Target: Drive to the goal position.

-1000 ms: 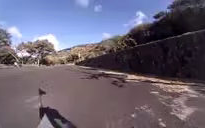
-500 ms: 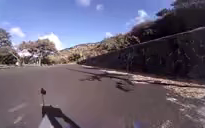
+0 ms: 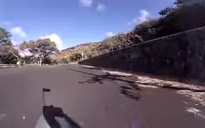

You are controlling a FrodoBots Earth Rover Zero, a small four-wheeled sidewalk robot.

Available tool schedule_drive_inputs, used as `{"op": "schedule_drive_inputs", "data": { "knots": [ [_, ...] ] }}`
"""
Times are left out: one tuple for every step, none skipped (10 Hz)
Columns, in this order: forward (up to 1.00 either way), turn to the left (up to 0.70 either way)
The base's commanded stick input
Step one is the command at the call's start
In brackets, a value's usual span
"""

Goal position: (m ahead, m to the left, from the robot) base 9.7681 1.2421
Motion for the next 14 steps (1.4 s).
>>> {"op": "schedule_drive_inputs", "data": {
  "knots": [
    [0.97, 0.0],
    [0.97, 0.0],
    [0.97, 0.0],
    [0.97, 0.0],
    [0.98, 0.0],
    [0.98, 0.0],
    [0.97, 0.0],
    [0.97, 0.0],
    [0.97, 0.0],
    [0.97, 0.0],
    [0.97, 0.0],
    [0.97, 0.0],
    [0.97, 0.0],
    [0.97, 0.0]
  ]
}}
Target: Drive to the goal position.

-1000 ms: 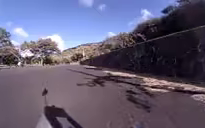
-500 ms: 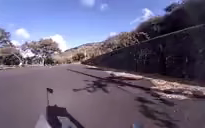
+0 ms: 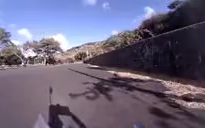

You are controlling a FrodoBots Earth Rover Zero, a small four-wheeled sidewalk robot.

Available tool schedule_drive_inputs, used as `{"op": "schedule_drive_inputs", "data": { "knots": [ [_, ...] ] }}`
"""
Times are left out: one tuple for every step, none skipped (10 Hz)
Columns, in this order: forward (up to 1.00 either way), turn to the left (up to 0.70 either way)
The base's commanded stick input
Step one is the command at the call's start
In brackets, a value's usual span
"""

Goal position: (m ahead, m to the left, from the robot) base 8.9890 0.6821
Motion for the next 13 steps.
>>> {"op": "schedule_drive_inputs", "data": {
  "knots": [
    [0.97, 0.0],
    [0.97, 0.0],
    [0.97, 0.0],
    [0.97, 0.0],
    [0.97, 0.0],
    [0.97, 0.0],
    [0.98, 0.0],
    [0.98, 0.0],
    [0.98, 0.1],
    [0.98, 0.21],
    [0.98, 0.3],
    [0.98, 0.24],
    [0.98, 0.18]
  ]
}}
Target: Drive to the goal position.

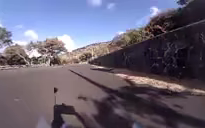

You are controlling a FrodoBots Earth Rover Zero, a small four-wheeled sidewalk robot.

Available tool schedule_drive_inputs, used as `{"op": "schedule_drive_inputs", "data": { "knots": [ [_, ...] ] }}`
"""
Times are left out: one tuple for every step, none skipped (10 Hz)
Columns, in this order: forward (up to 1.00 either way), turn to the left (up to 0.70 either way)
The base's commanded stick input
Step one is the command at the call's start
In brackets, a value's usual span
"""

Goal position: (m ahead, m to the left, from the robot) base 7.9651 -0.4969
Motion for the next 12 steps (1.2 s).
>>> {"op": "schedule_drive_inputs", "data": {
  "knots": [
    [0.98, 0.12],
    [0.98, 0.06],
    [0.98, 0.0],
    [0.98, 0.0],
    [0.97, 0.0],
    [0.98, 0.0],
    [0.98, 0.0],
    [0.97, 0.0],
    [0.97, 0.0],
    [0.97, 0.0],
    [0.97, 0.0],
    [0.97, 0.0]
  ]
}}
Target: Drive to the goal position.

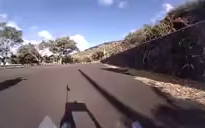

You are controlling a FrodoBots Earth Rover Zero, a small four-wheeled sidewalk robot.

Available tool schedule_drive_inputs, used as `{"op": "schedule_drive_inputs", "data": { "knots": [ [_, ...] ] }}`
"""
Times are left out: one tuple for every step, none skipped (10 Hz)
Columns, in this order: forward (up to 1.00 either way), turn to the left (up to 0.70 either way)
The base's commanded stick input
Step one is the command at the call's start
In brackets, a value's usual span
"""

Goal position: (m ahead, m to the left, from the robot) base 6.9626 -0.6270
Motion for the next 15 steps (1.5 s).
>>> {"op": "schedule_drive_inputs", "data": {
  "knots": [
    [0.97, 0.0],
    [0.97, 0.0],
    [0.97, 0.0],
    [0.97, 0.0],
    [0.97, 0.0],
    [0.97, 0.0],
    [0.97, 0.0],
    [0.97, 0.0],
    [0.97, 0.0],
    [0.97, 0.0],
    [0.97, 0.0],
    [0.98, 0.0],
    [0.98, -0.07],
    [0.97, -0.21],
    [0.97, -0.34]
  ]
}}
